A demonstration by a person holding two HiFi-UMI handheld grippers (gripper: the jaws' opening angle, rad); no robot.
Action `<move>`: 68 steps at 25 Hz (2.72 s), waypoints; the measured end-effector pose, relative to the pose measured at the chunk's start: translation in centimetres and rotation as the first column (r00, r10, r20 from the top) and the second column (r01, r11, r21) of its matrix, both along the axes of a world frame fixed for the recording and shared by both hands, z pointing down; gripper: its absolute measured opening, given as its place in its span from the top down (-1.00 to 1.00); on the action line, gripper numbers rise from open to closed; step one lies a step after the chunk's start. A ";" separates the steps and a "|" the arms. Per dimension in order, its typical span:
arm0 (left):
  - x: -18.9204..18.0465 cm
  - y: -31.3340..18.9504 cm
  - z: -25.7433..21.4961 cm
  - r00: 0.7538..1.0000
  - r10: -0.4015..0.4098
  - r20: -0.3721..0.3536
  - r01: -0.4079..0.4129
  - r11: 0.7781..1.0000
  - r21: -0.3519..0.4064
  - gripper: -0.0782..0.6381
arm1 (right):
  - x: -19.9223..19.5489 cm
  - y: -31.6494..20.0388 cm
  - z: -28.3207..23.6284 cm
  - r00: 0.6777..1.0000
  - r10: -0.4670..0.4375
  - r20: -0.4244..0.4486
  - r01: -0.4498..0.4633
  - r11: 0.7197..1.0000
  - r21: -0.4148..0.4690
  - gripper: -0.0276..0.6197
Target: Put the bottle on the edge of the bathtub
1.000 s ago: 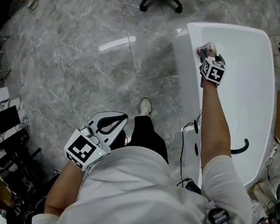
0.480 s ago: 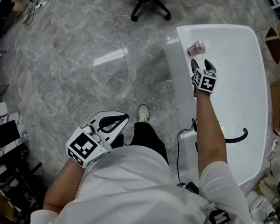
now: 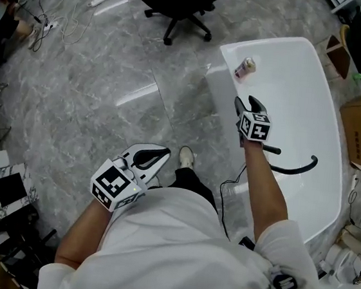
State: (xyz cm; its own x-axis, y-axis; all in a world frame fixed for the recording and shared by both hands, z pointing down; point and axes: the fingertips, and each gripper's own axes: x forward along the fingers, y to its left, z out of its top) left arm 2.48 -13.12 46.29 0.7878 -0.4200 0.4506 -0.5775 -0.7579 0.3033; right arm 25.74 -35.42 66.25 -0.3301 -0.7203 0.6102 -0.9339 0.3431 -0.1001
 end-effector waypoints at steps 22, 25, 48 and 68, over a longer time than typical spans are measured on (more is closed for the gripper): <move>-5.7 7.8 -3.2 0.994 0.070 -0.085 -0.062 0.994 0.095 0.73 | -14.7 21.9 -12.1 0.966 -0.248 0.068 0.242 0.966 0.086 0.74; -7.0 9.2 -3.0 0.995 0.055 -0.079 -0.047 0.994 0.101 0.73 | -16.3 24.1 -13.4 0.964 -0.253 0.079 0.244 0.963 0.112 0.79; -11.7 17.0 -1.8 0.996 0.012 -0.092 -0.002 0.994 0.106 0.73 | -24.3 35.4 -18.6 0.909 -0.407 0.087 0.385 0.902 0.196 0.89; -12.9 18.1 -0.6 0.995 -0.002 -0.100 0.011 0.996 0.091 0.73 | -25.8 36.7 -18.4 0.891 -0.454 0.000 0.446 0.874 0.194 0.89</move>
